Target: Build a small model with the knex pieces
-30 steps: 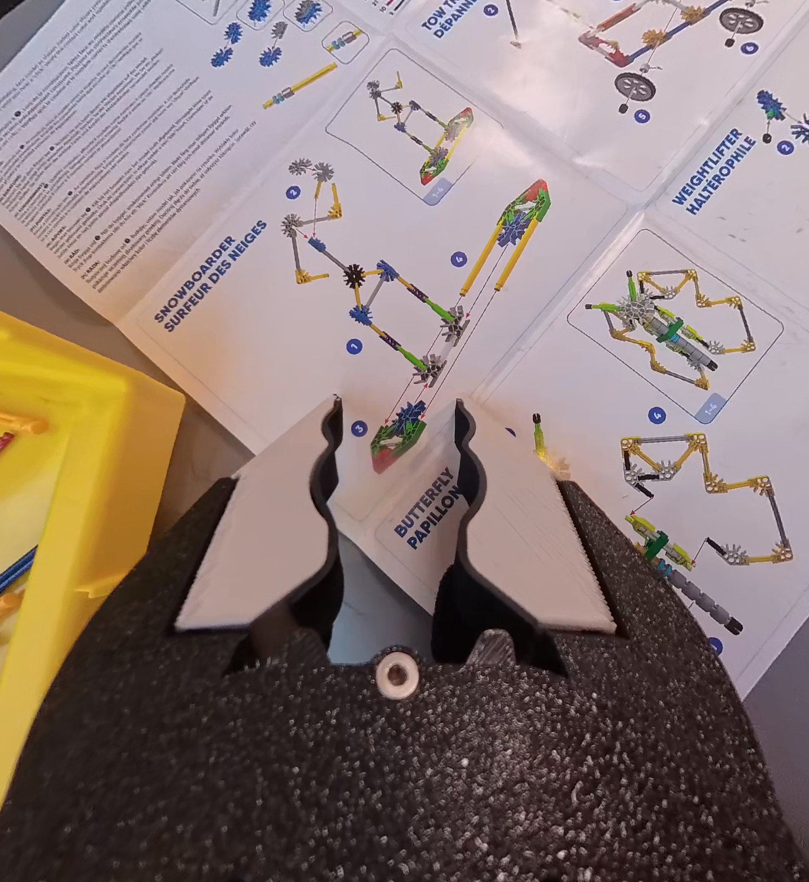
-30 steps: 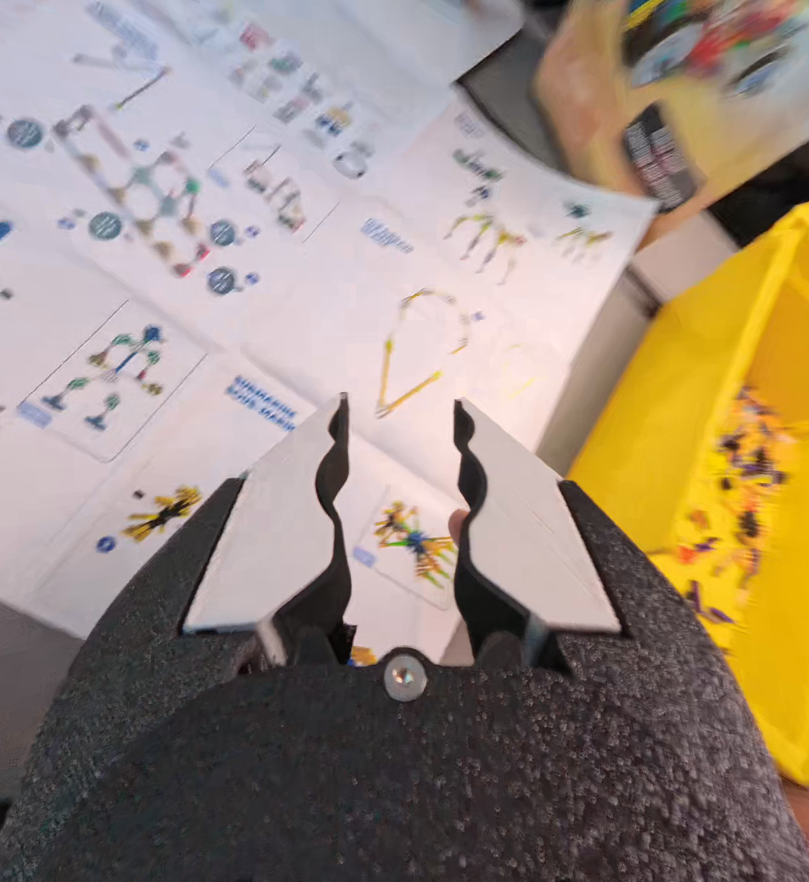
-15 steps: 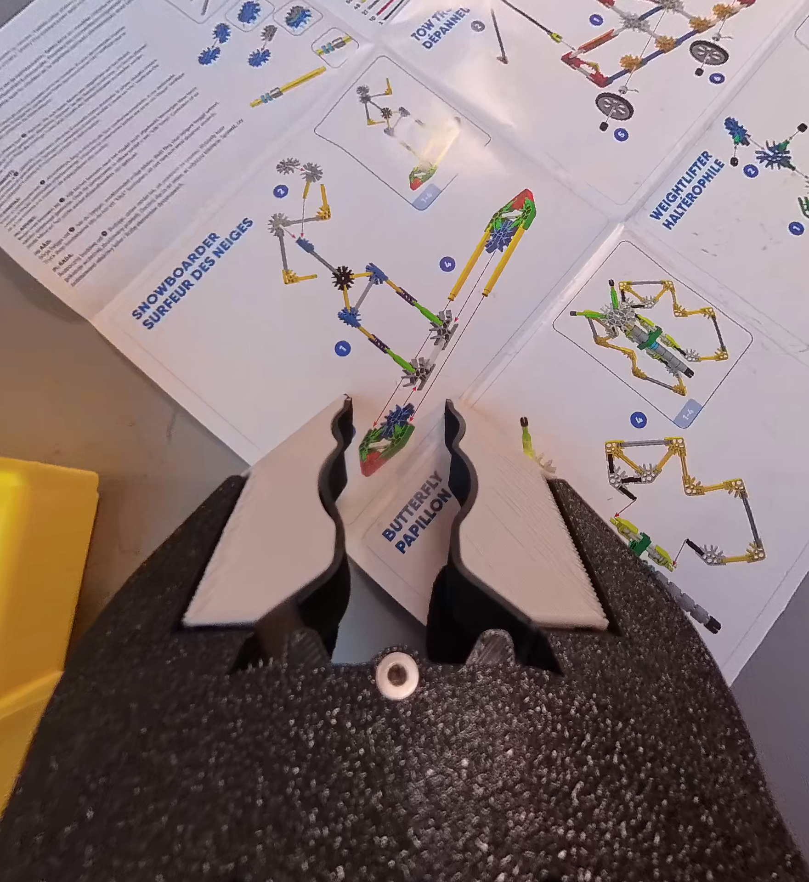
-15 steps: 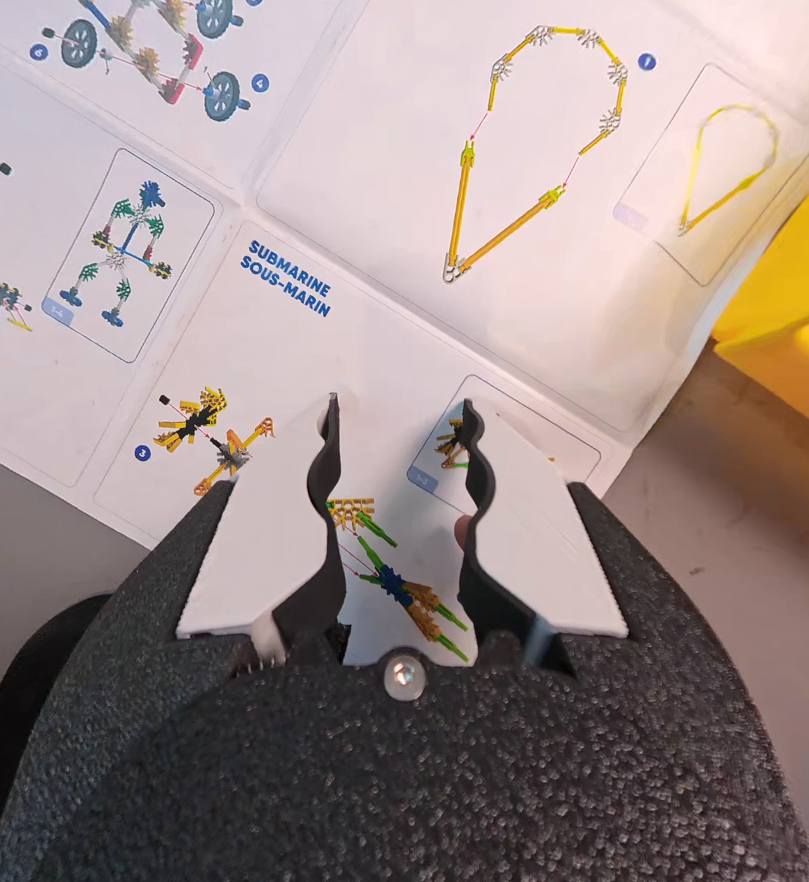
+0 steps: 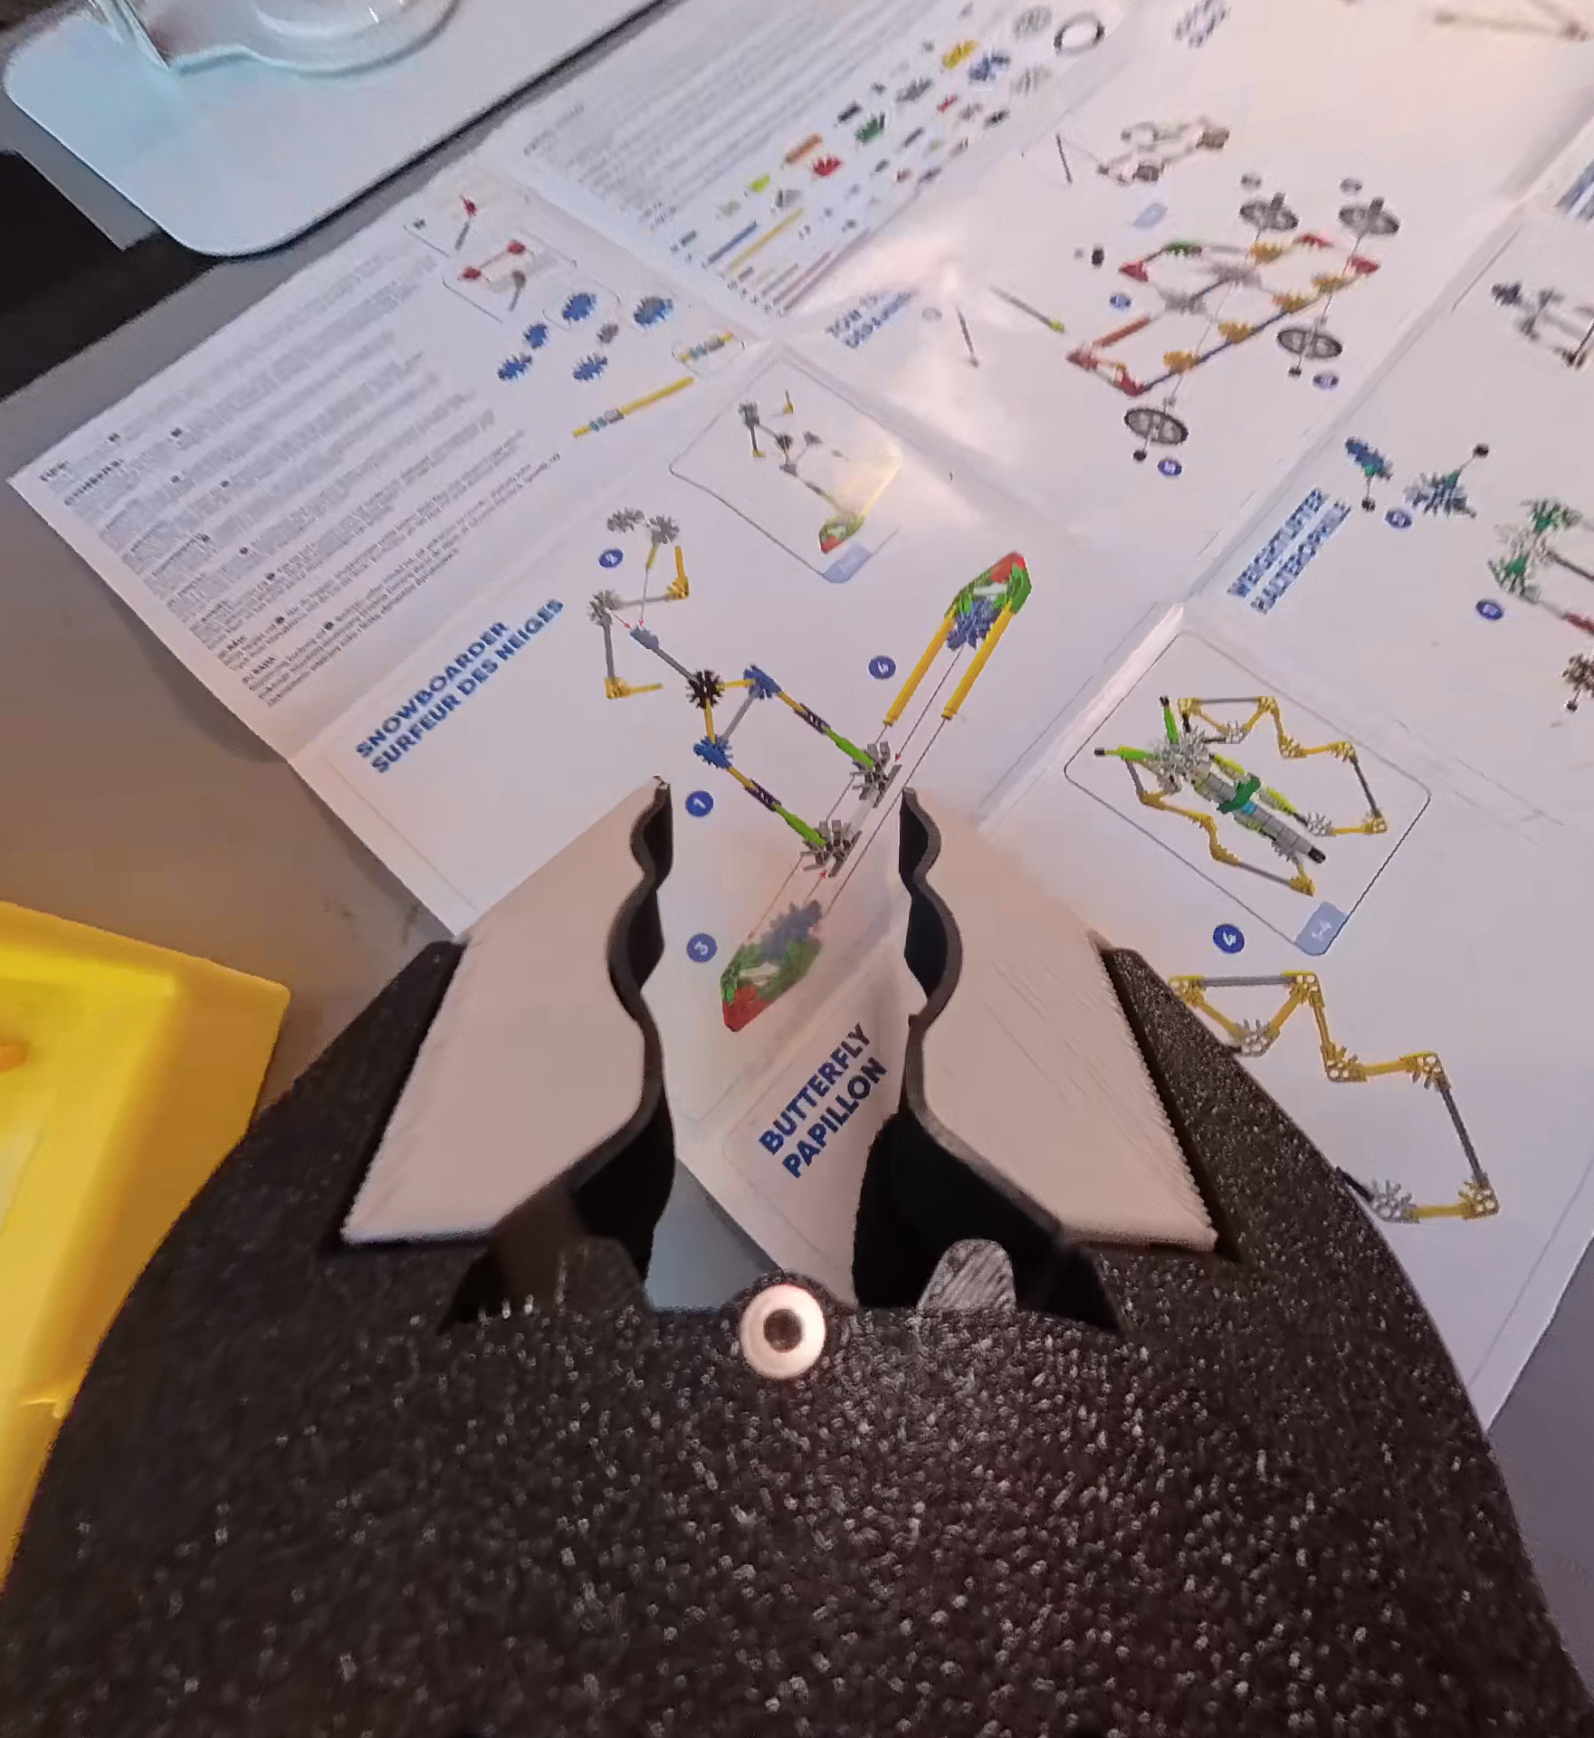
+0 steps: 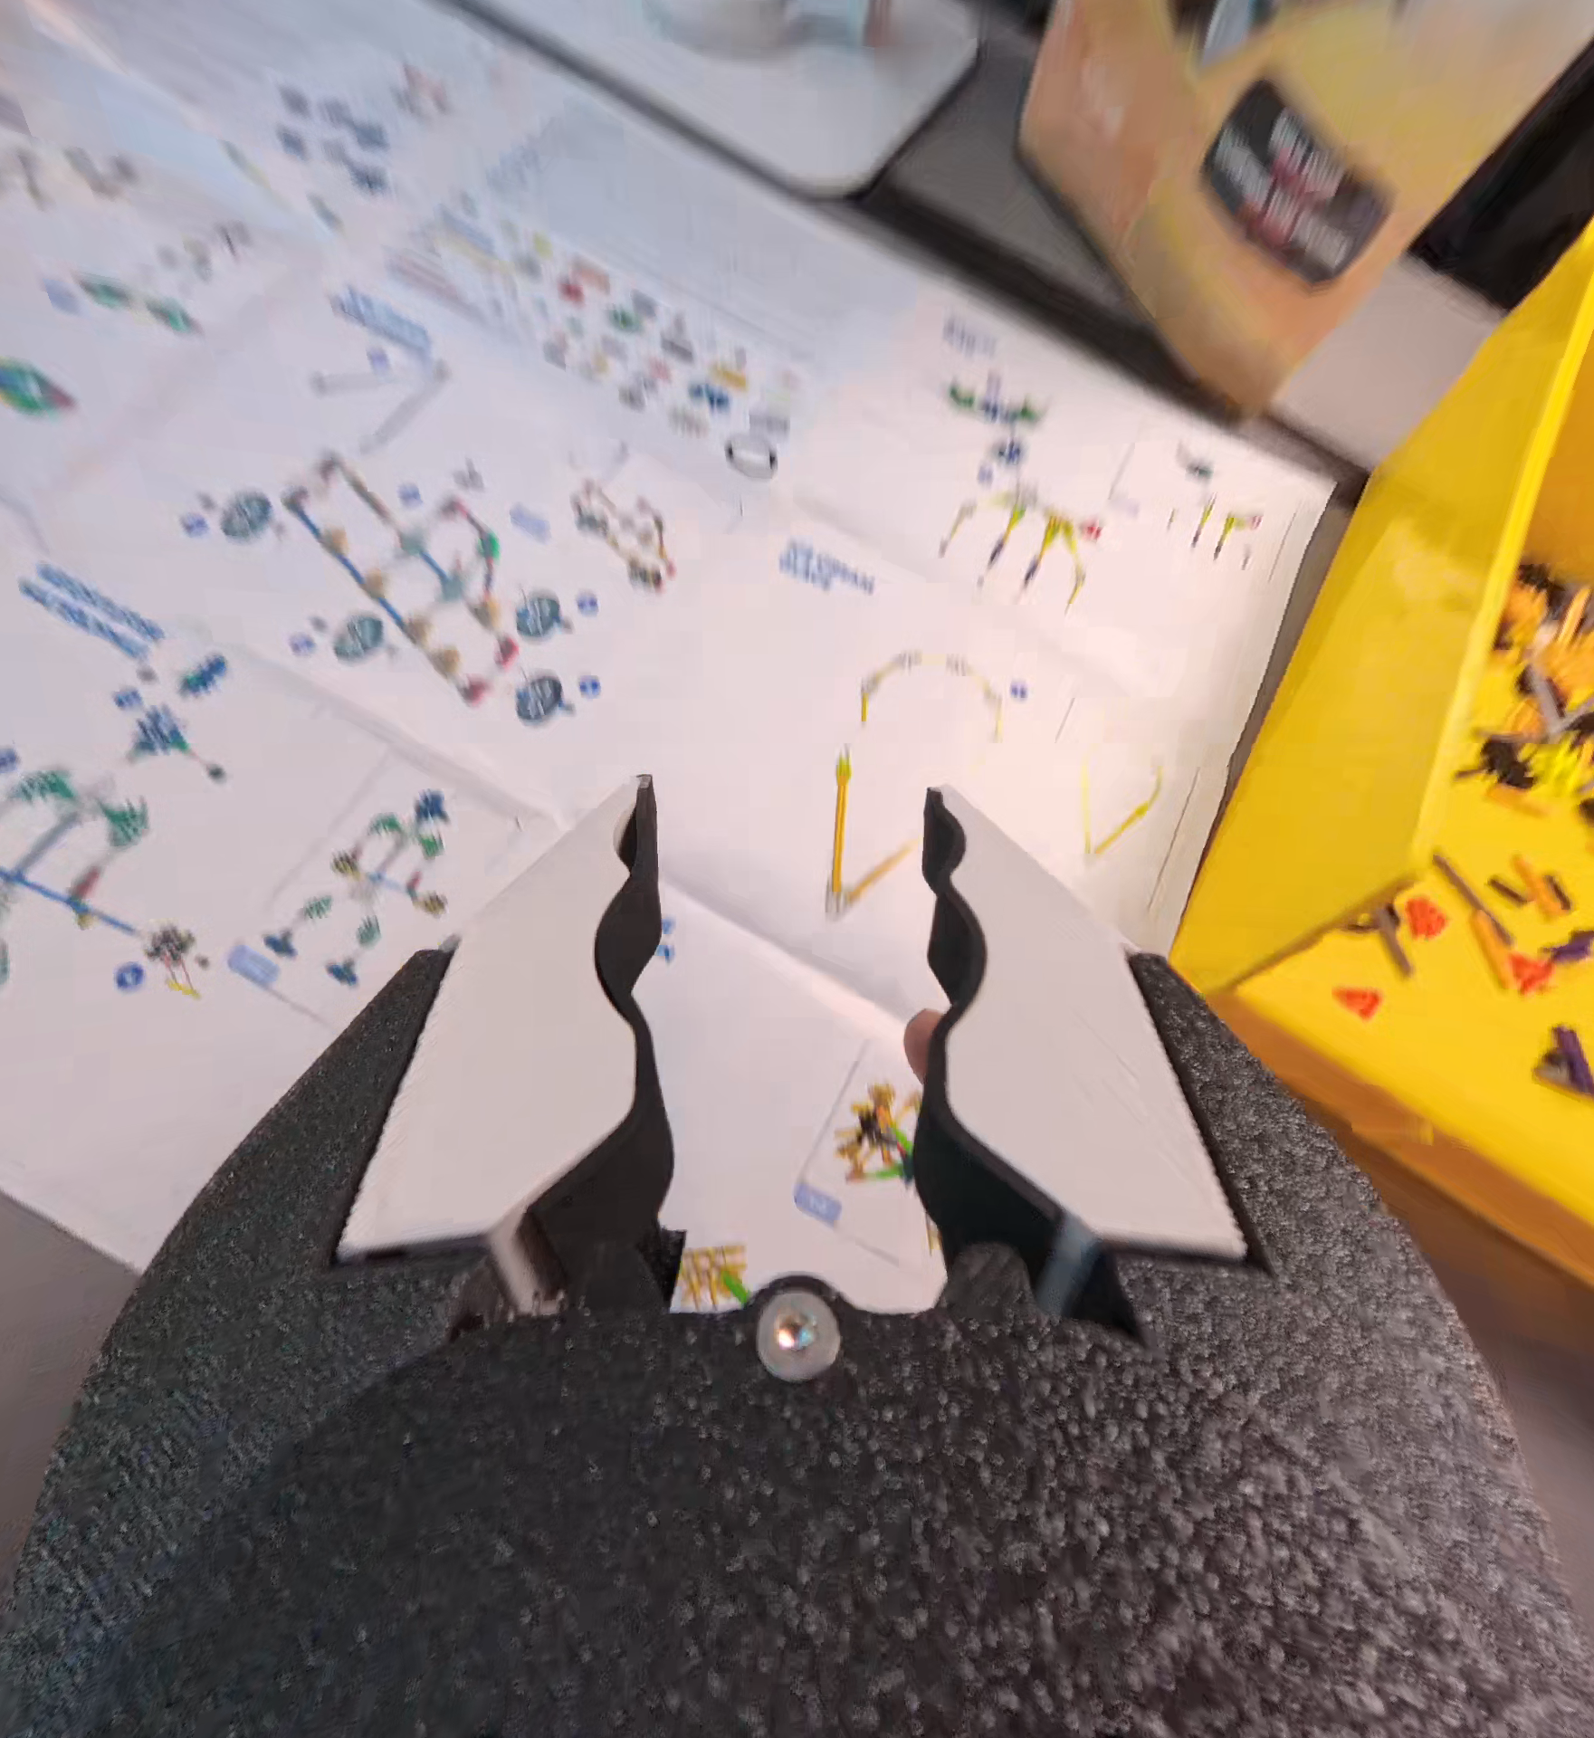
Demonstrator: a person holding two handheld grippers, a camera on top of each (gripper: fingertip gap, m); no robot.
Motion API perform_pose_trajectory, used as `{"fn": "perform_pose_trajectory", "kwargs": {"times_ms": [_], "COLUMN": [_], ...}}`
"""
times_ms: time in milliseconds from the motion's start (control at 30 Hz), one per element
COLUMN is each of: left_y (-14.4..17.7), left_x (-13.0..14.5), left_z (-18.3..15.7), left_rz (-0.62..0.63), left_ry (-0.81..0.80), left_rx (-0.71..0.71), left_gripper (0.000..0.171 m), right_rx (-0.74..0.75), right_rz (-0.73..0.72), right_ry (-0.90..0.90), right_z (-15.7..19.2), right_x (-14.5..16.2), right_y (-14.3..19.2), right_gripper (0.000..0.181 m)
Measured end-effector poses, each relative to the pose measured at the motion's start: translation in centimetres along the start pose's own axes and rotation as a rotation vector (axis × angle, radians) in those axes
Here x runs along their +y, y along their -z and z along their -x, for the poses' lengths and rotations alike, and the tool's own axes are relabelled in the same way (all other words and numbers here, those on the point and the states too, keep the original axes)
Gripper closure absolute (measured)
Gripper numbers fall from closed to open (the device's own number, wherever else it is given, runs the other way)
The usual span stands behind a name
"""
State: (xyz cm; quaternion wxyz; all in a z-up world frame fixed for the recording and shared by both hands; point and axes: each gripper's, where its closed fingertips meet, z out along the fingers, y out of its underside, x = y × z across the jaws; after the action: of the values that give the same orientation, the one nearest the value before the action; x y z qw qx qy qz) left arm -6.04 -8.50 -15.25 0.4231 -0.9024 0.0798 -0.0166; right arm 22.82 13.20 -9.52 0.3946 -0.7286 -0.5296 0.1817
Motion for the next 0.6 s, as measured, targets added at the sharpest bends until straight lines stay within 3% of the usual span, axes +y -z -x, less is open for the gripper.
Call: {"fn": "perform_pose_trajectory", "kwargs": {"times_ms": [133, 267, 433, 600], "left_y": [1.1, 1.6, 1.6, 1.9], "left_x": [-2.2, -2.4, -2.3, -2.7], "left_z": [1.0, 2.1, 2.4, 2.2], "left_rz": [-0.142, -0.196, -0.201, -0.229], "left_ry": [0.076, 0.097, 0.075, 0.109], "left_rx": [-0.023, -0.087, -0.137, -0.122], "left_gripper": [0.122, 0.122, 0.127, 0.128], "right_rx": [-0.064, -0.207, -0.297, -0.268], "right_rz": [-0.250, -0.344, -0.370, -0.417], "right_ry": [0.006, -0.031, -0.038, -0.056], "right_z": [4.8, 11.0, 15.2, 12.8], "right_x": [-6.8, -9.9, -10.1, -9.1], "right_y": [-0.1, -3.2, -7.2, -6.5], "right_gripper": [0.126, 0.128, 0.129, 0.138]}}
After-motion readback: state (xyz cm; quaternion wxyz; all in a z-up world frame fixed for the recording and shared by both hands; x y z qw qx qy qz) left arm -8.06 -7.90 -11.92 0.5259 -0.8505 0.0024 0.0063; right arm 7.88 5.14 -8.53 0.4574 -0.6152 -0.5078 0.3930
